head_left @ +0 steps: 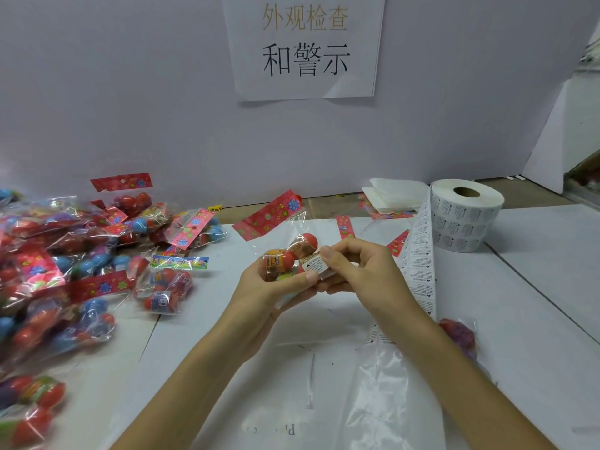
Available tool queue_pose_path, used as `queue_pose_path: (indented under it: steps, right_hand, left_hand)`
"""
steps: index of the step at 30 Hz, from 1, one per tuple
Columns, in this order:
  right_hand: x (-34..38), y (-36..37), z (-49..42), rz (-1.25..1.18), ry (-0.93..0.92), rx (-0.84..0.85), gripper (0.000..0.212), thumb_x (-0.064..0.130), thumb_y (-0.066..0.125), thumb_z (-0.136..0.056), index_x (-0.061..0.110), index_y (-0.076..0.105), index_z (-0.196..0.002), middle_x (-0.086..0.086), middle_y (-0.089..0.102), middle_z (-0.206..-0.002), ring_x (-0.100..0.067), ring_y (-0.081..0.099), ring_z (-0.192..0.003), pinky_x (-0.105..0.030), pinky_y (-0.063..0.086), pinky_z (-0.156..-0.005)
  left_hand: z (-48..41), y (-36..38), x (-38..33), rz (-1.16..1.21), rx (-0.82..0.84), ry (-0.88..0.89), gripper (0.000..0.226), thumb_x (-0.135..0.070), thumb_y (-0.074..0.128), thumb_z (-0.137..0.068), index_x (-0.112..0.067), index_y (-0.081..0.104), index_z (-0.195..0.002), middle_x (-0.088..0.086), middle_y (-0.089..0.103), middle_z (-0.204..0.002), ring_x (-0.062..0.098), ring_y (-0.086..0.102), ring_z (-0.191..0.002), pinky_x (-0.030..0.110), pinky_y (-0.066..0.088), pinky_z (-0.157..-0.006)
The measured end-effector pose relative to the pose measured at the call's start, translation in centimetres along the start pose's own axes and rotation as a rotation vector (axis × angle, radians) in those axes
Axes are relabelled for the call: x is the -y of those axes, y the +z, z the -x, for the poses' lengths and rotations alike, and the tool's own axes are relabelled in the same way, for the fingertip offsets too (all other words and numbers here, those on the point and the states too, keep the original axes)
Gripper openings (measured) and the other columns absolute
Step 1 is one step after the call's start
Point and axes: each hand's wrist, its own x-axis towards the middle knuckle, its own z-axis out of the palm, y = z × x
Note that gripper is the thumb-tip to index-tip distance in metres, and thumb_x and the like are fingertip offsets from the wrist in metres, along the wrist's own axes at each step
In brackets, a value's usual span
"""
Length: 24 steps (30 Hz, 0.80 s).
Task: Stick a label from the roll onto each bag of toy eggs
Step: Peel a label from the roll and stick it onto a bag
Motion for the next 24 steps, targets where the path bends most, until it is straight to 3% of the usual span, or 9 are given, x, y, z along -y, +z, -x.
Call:
queue_pose_path:
  steps: [4,7,13,17,21,24]
  right_hand:
    - [0.04,-0.07,0.09,0.077,-0.049,0.004,0.022,0.033,0.075,-0.089,0.012,0.071,-0.091,-0.005,0.074,-0.081,-0.023,0.074,-0.064,-0.03,0.061,-0.064]
    - [-0.08,-0.15,0.06,0.186,-0.099,-0.015,0.022,0.035,0.084,-0.079,0.018,0.071,-0.086,-0.001,0.073,-0.077,-0.017,0.072,-0.061,-0.027,0.06,-0.064]
    - [-0.08,-0.53,-0.27,0.11,-0.098,0.038,0.016,0.026,0.078,-0.087,0.011,0.074,-0.089,-0.01,0.074,-0.079,-0.026,0.074,-0.066,-0.035,0.062,-0.068]
    - [-0.07,-0.54,-0.38,0.062,-0.082,0.048,0.014,0.019,0.071,-0.093,0.005,0.073,-0.092,-0.012,0.074,-0.082,-0.026,0.074,-0.064,-0.028,0.06,-0.063]
    - [-0.42,-0.53,-0.46,0.119,-0.102,0.022,0.012,0.018,0.07,-0.095,0.006,0.072,-0.09,-0.011,0.074,-0.082,-0.028,0.073,-0.067,-0.035,0.062,-0.066]
    - [-0.56,-0.4,-0.37,0.137,-0.101,0.016,0.013,0.024,0.072,-0.093,0.011,0.071,-0.092,-0.008,0.073,-0.08,-0.027,0.073,-0.065,-0.037,0.062,-0.068]
  left_hand:
    - [-0.02,0.07,-0.1,0.012,-0.013,0.004,0.072,-0.013,0.088,-0.06,-0.006,0.061,-0.126,0.016,0.075,-0.112,0.034,0.076,-0.099,0.032,0.063,-0.081]
    - [0.06,0.12,-0.07,-0.002,0.015,0.004,0.073,-0.009,0.094,-0.063,-0.003,0.06,-0.128,0.02,0.074,-0.114,0.036,0.075,-0.101,0.035,0.063,-0.086]
    - [-0.02,-0.04,-0.14,0.035,0.051,-0.017,0.072,-0.013,0.089,-0.063,-0.002,0.061,-0.129,0.018,0.074,-0.116,0.033,0.075,-0.104,0.029,0.061,-0.081]
    - [-0.1,-0.21,-0.25,0.081,0.053,-0.055,0.07,-0.008,0.09,-0.066,-0.003,0.06,-0.129,0.016,0.074,-0.116,0.031,0.075,-0.104,0.028,0.061,-0.078]
    - [0.14,0.07,-0.13,0.068,0.083,-0.044,0.058,-0.022,0.086,-0.071,-0.01,0.064,-0.124,0.009,0.077,-0.113,0.025,0.075,-0.105,0.026,0.061,-0.076]
    - [0.14,0.14,-0.17,0.046,0.034,-0.033,0.062,-0.024,0.092,-0.07,-0.007,0.065,-0.123,0.012,0.077,-0.112,0.026,0.076,-0.102,0.029,0.062,-0.078]
